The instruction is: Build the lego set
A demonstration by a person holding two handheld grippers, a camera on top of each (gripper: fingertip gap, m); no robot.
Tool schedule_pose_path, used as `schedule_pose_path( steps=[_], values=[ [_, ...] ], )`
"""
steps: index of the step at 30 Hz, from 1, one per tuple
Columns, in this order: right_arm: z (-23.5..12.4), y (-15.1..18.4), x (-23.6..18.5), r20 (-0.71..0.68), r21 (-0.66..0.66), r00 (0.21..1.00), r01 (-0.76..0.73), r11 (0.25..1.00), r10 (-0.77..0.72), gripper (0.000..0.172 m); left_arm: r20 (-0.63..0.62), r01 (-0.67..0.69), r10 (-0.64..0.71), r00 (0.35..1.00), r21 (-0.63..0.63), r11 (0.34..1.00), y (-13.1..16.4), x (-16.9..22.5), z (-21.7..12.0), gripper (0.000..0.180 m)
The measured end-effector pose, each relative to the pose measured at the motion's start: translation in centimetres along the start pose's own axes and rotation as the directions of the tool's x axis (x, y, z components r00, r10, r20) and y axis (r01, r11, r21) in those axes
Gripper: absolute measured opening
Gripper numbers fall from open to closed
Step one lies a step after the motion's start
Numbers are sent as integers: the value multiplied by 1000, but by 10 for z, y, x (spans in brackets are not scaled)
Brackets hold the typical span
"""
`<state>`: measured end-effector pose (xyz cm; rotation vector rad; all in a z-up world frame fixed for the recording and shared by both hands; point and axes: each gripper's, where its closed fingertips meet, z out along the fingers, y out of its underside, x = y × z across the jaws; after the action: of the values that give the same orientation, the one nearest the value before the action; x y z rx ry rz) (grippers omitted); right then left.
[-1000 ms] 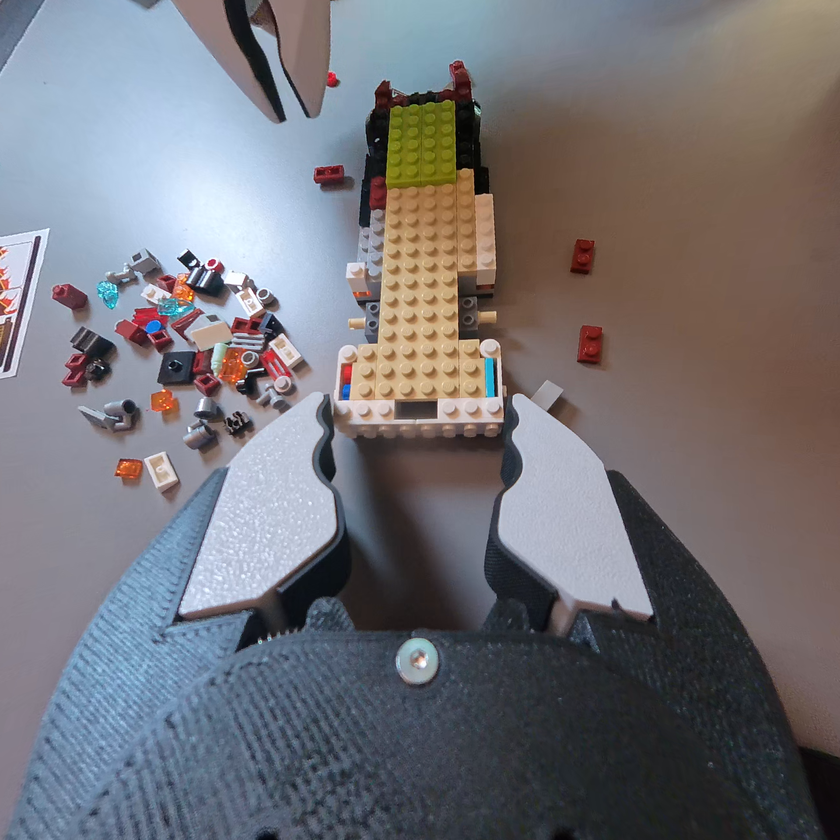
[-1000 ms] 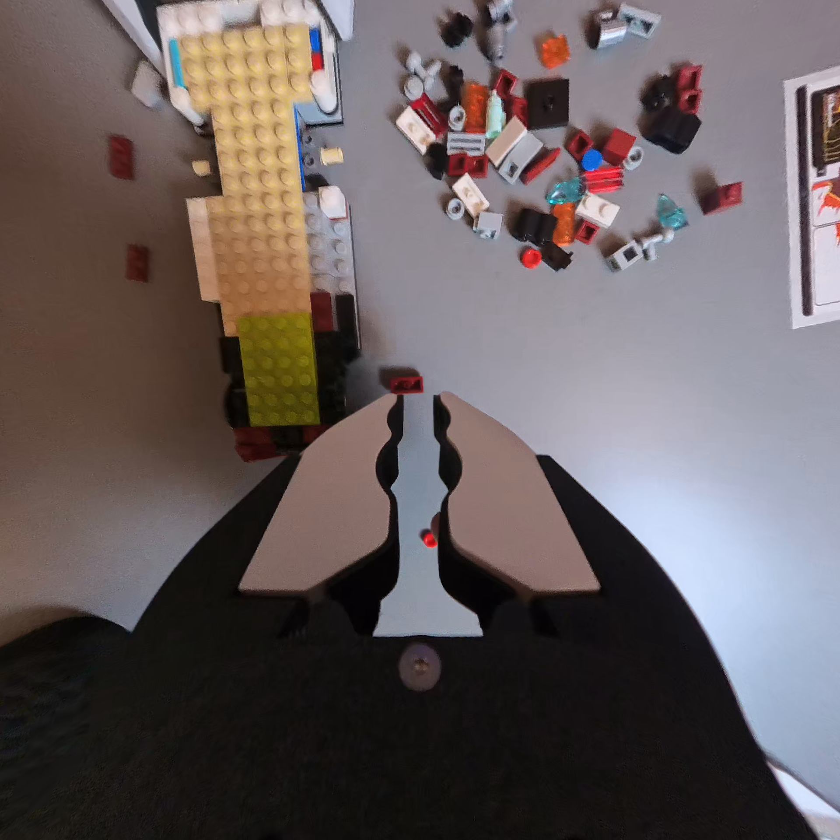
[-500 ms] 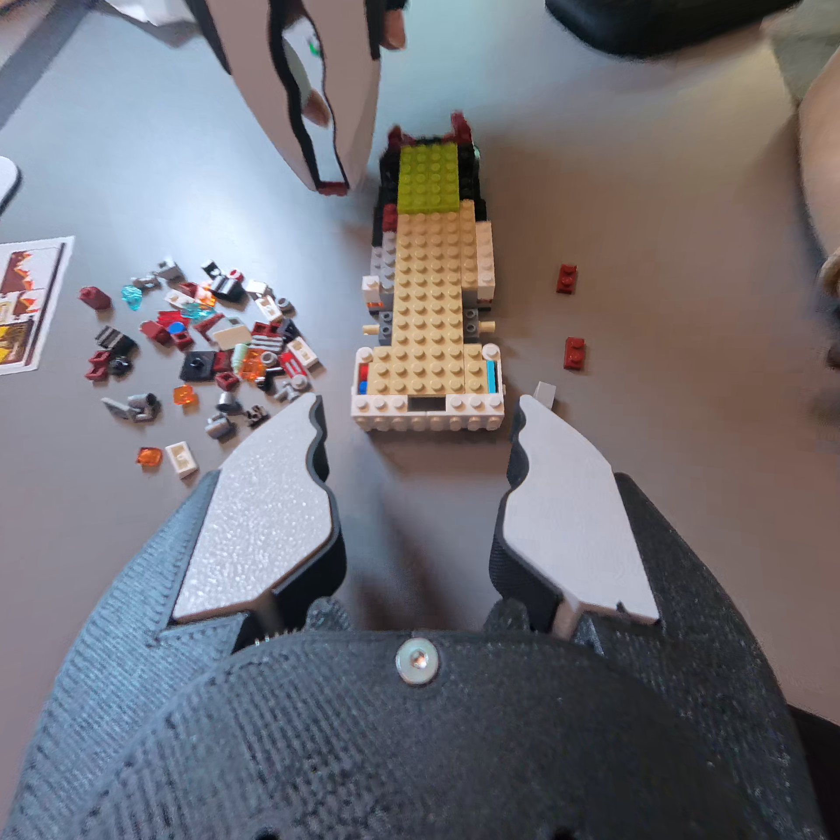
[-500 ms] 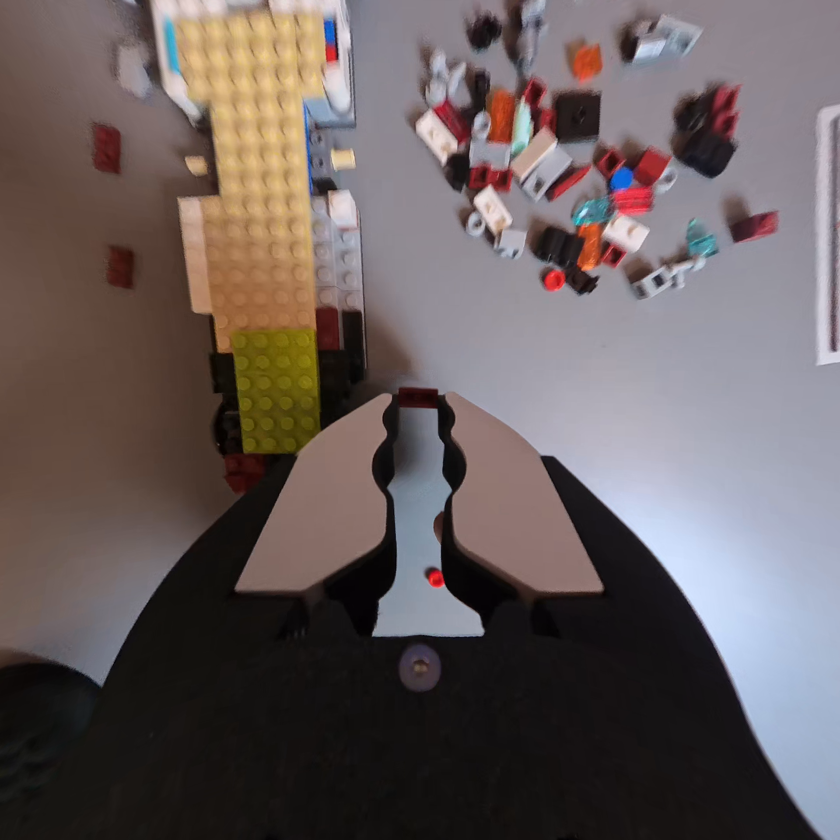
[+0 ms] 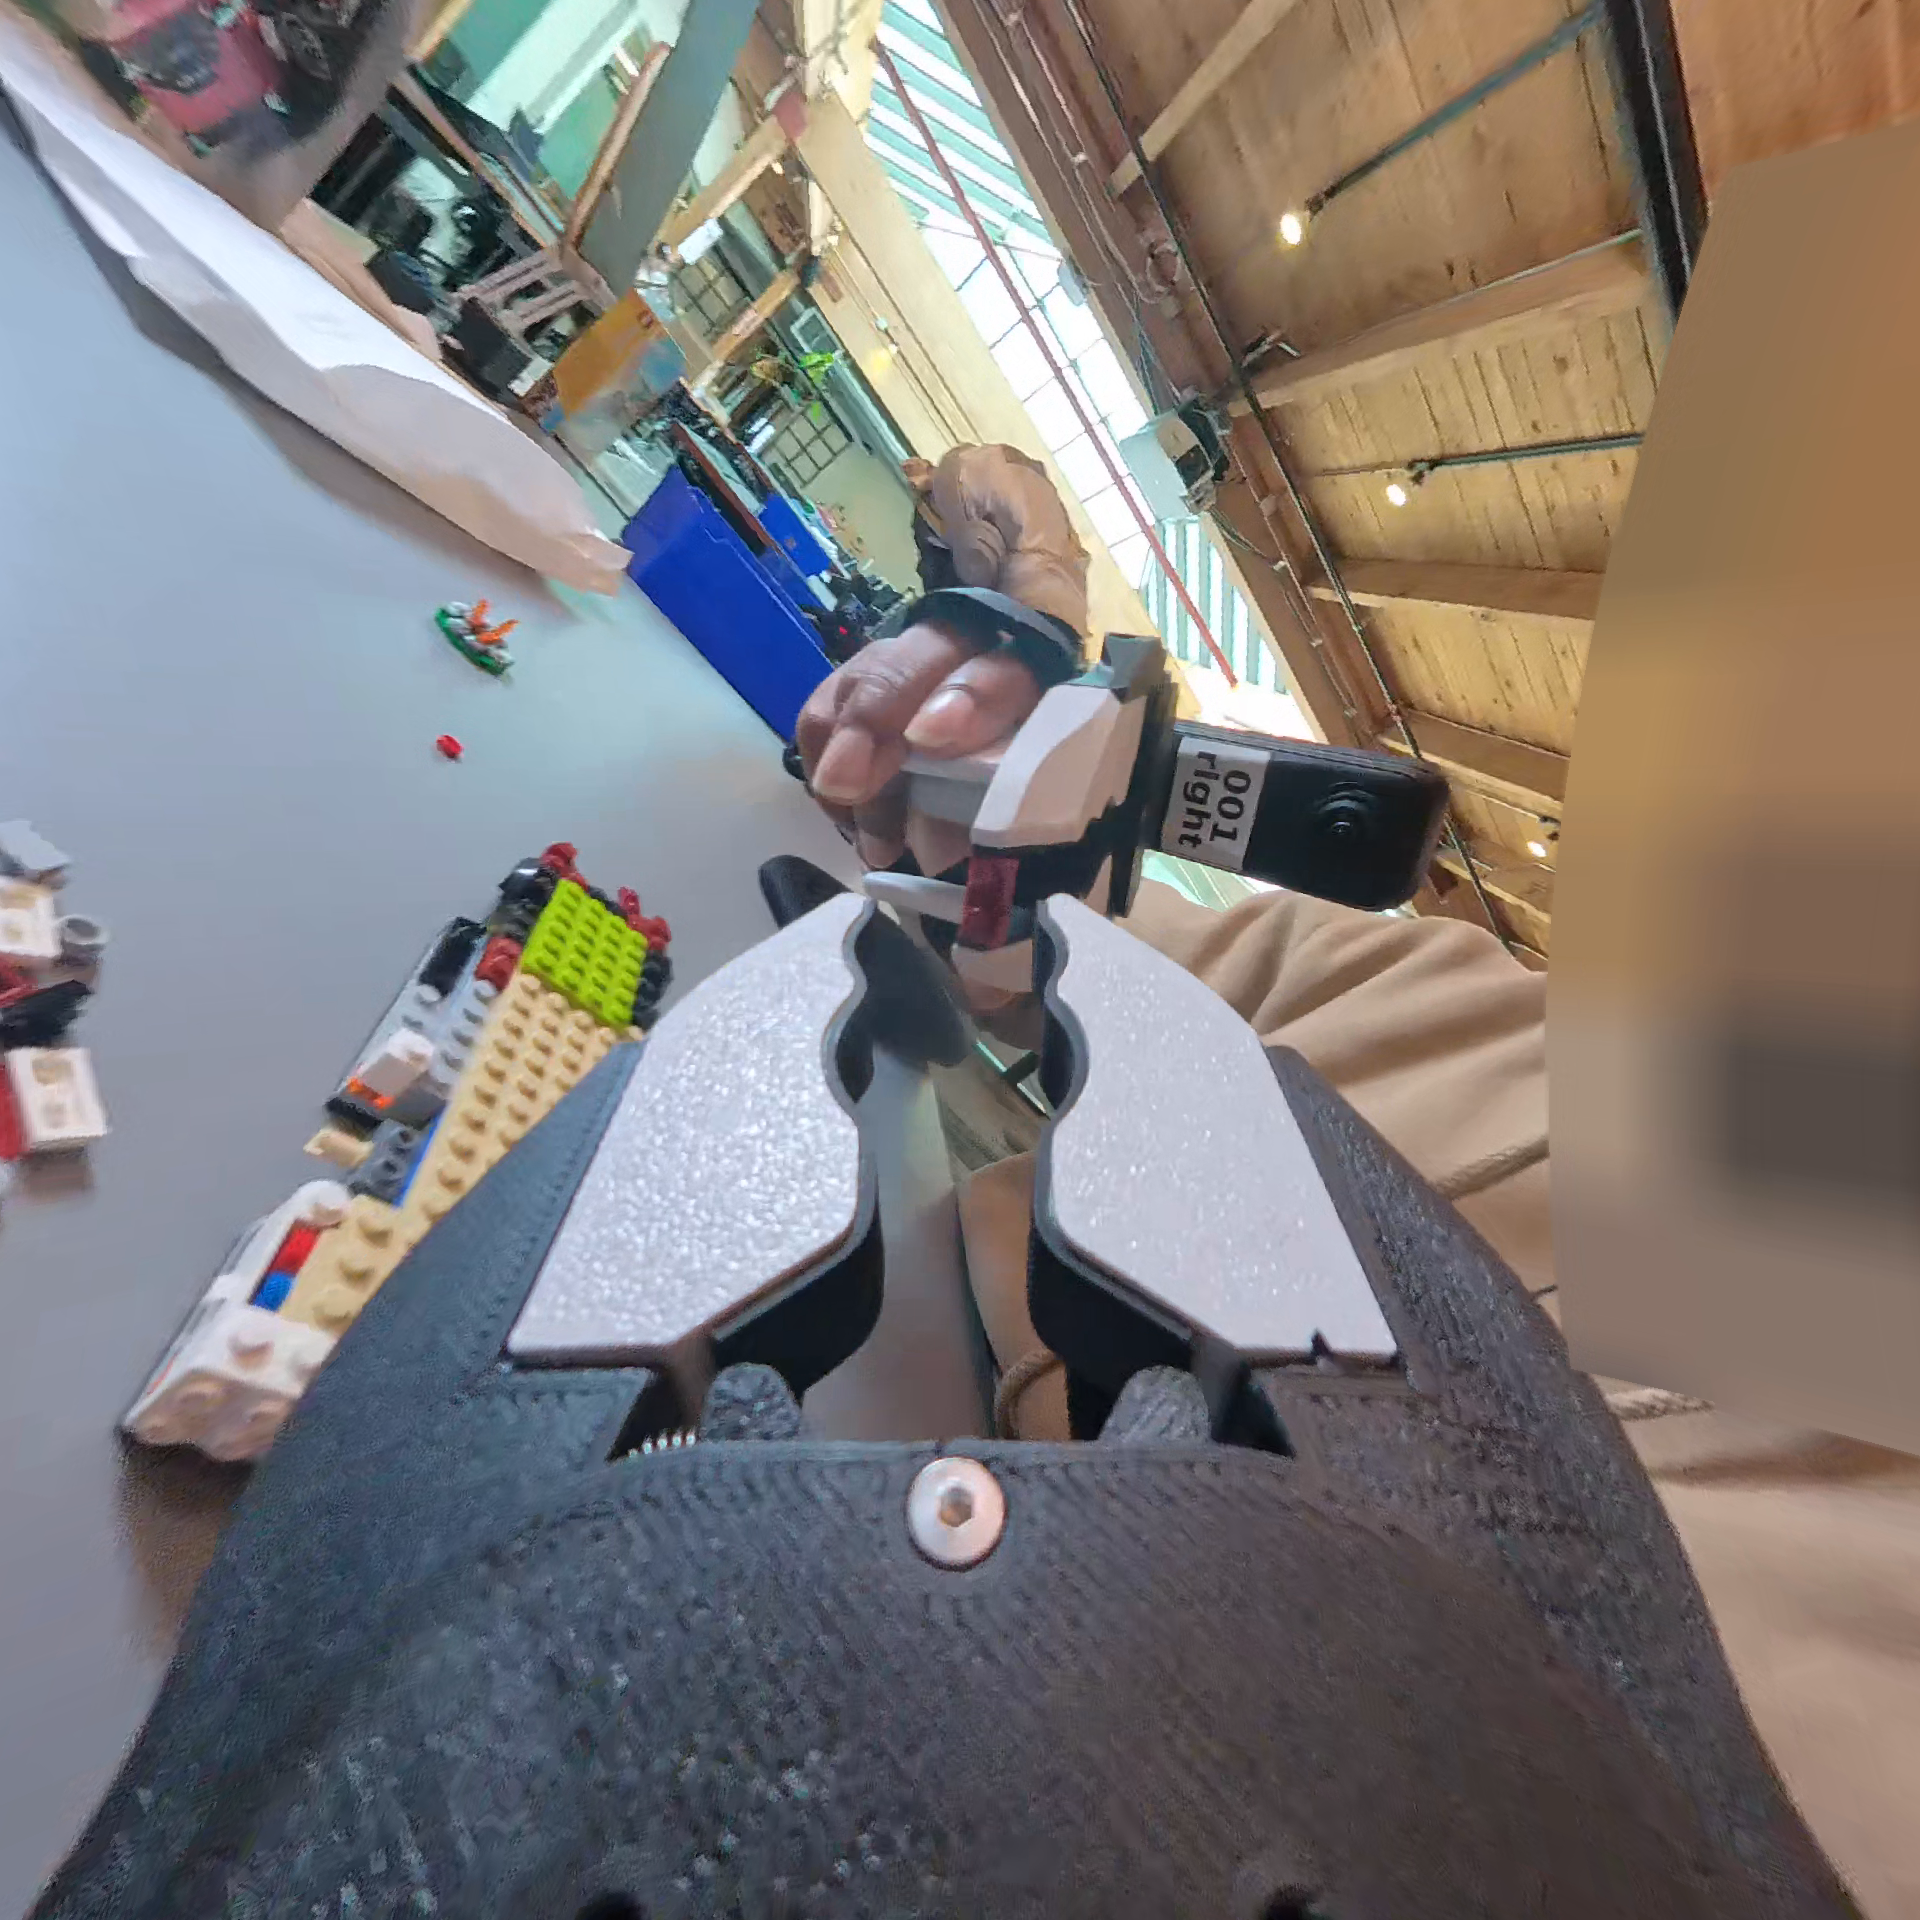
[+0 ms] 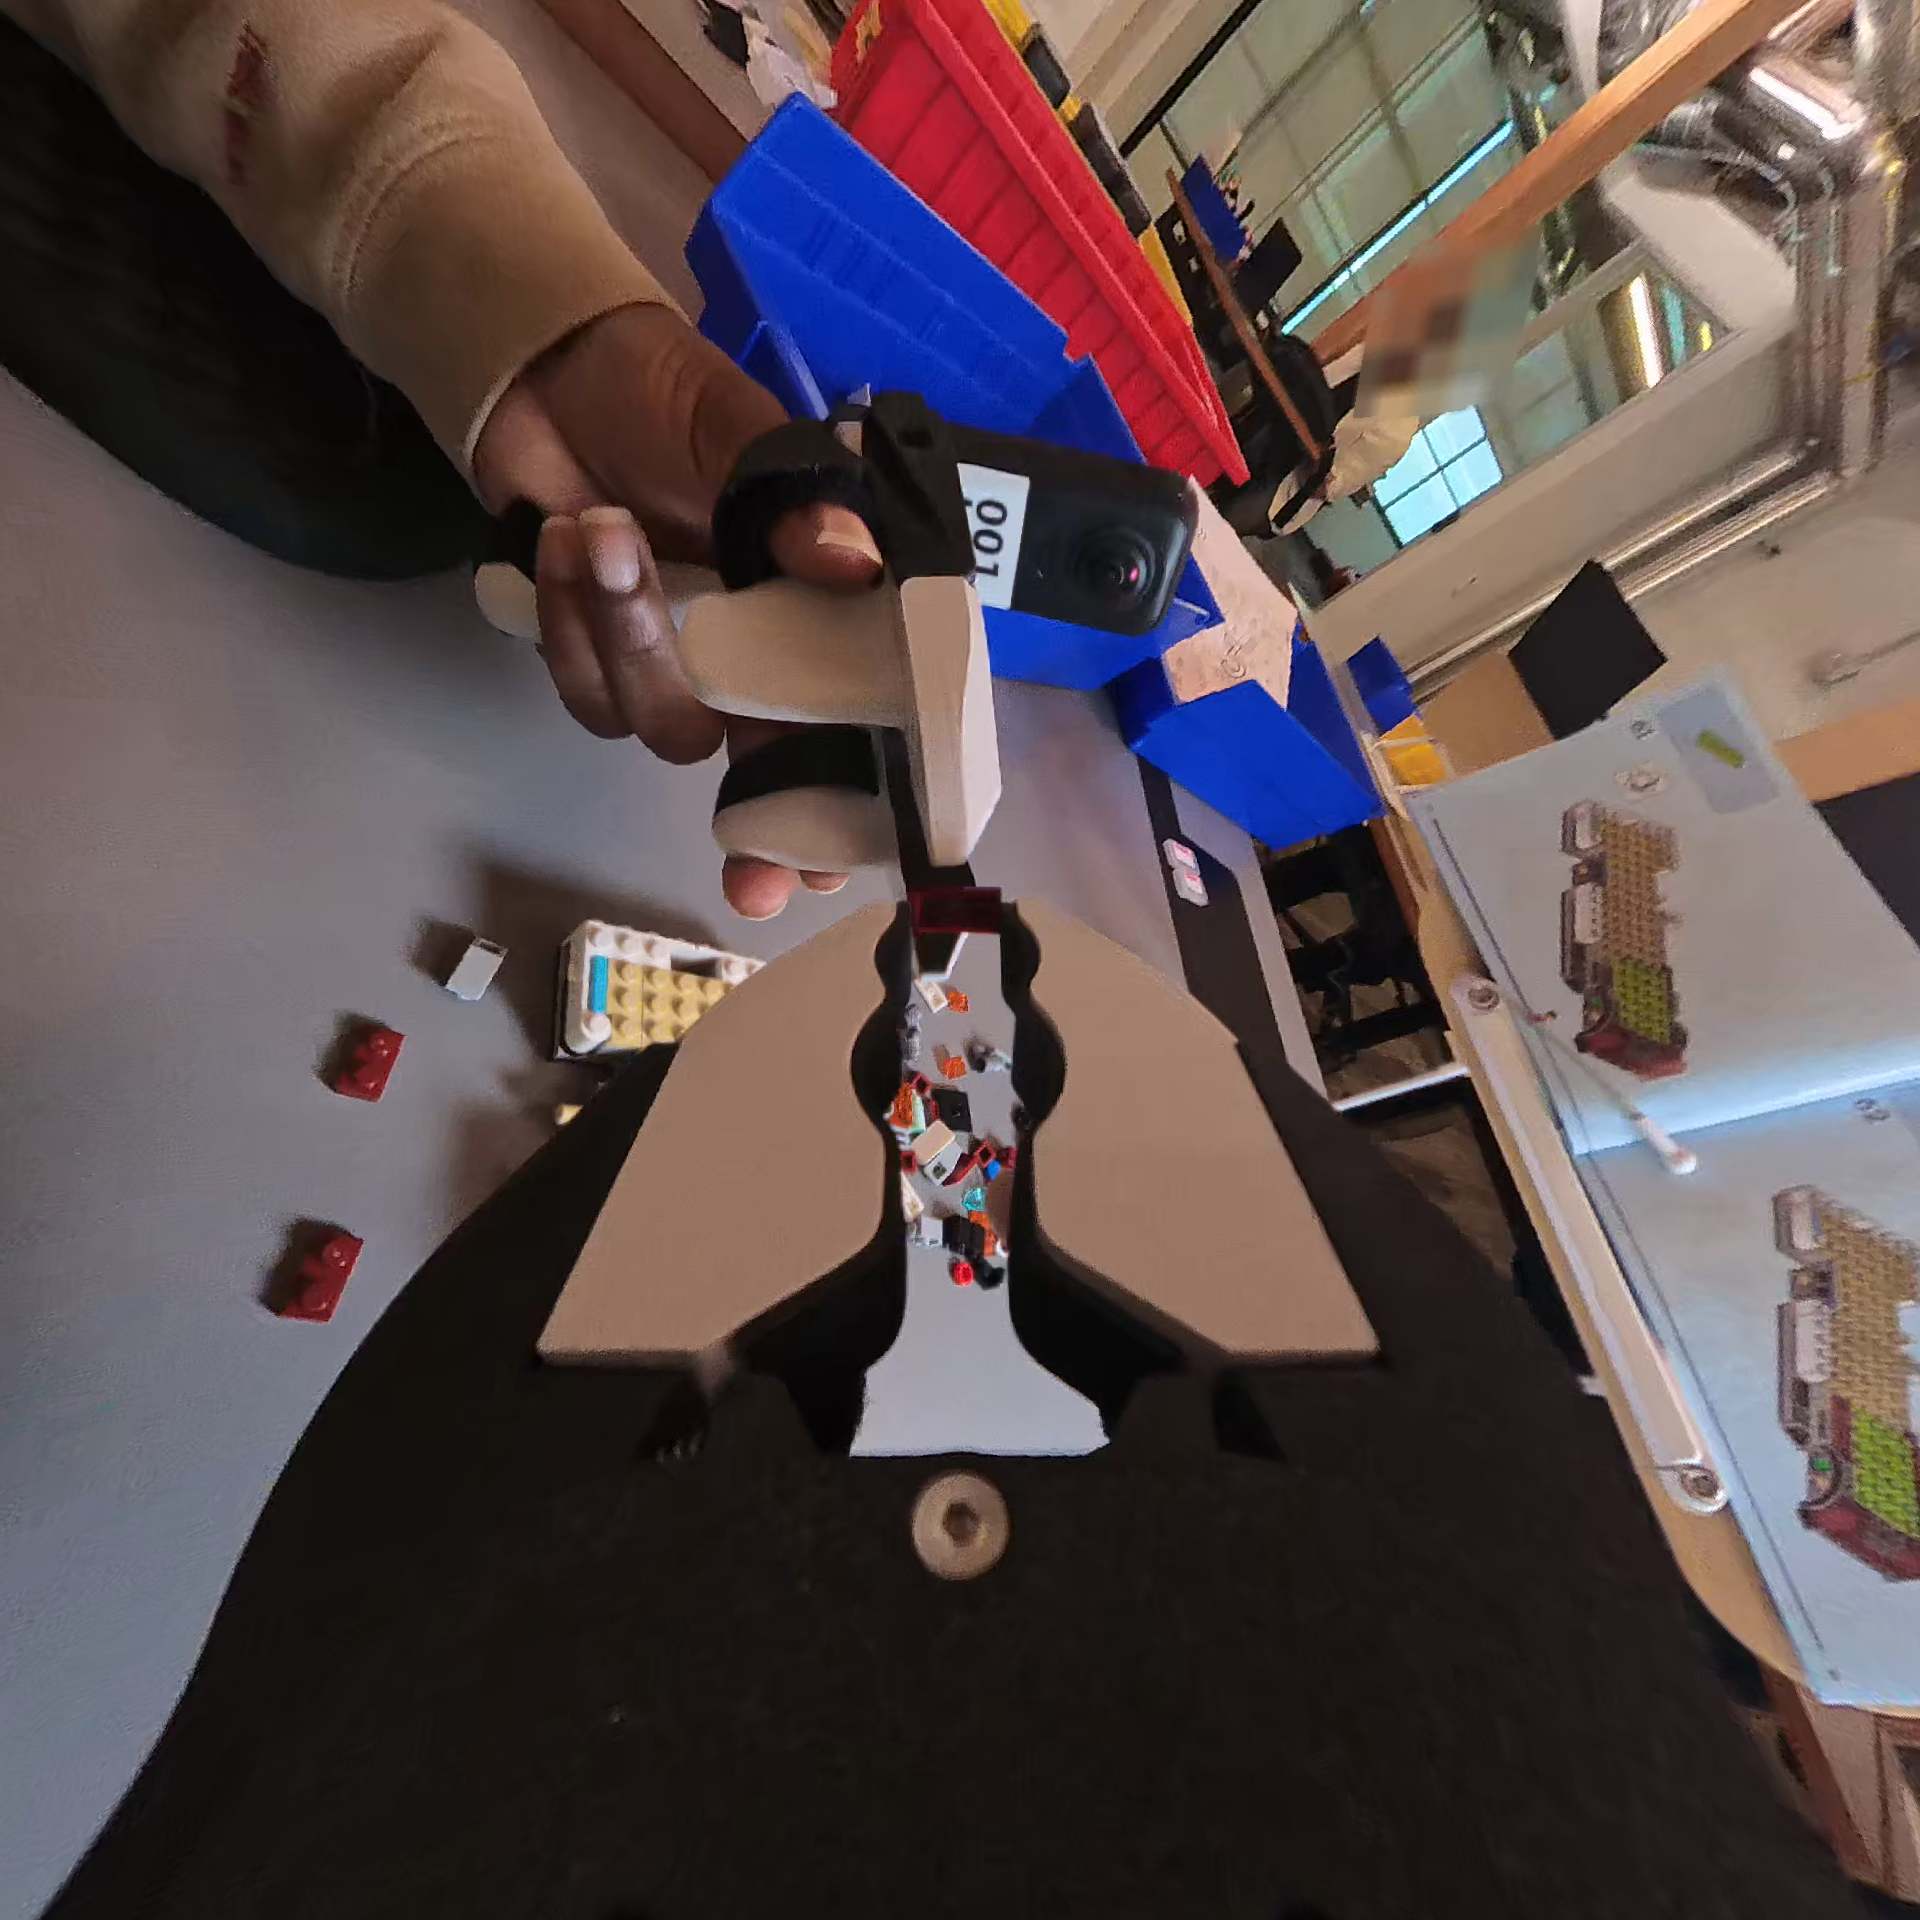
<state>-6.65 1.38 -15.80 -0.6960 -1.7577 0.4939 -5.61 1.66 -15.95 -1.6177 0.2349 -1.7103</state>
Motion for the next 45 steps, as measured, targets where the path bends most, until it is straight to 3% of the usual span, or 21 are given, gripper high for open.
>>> schedule_pose_path(
  steps=[5, 12, 15, 18, 22, 25, 29, 31, 40, 45],
  values=[
    [-5, -12, -2, -13, 34, 1000, 12, 999, -12, 16, -42, -57, 56, 998, -23, 998, 5, 14, 5, 16],
    [-11, -14, -1, -22, 50, 1000, 2, 999, -1, 16, -85, -32, 28, 996, -43, 999, 8, 20, 6, 8],
    [-9, -9, -4, -21, 37, 1000, -1, 999, 1, 16, -45, -61, 58, 997, -69, 996, 10, 15, 5, 8],
    [-7, -2, -12, 17, 18, 999, -28, 999, 28, 16, 58, -205, 217, 974, -162, 965, 17, 5, 3, 7],
    [-11, 9, -22, 161, -10, 969, -188, 982, 187, 15, 216, -439, 536, 816, -372, 818, 27, -21, -7, 7],
    [-16, 15, -23, 253, -49, 890, -380, 924, 379, 22, 267, -556, 751, 604, -534, 637, 31, -39, -14, 7],
    [-16, 20, -29, 309, -98, 787, -533, 841, 534, 21, 228, -601, 906, 356, -687, 408, 37, -54, -16, 8],
    [-14, 25, -36, 318, -131, 777, -531, 837, 543, 21, 194, -593, 931, 310, -726, 348, 43, -58, -15, 8],
    [-3, 36, -53, 334, -209, 800, -453, 867, 498, 14, 119, -591, 969, 216, -774, 227, 52, -58, -11, 7],
    [3, 37, -55, 337, -236, 780, -472, 849, 527, 14, 89, -586, 989, 117, -798, 141, 50, -56, -11, 7]
  ],
)
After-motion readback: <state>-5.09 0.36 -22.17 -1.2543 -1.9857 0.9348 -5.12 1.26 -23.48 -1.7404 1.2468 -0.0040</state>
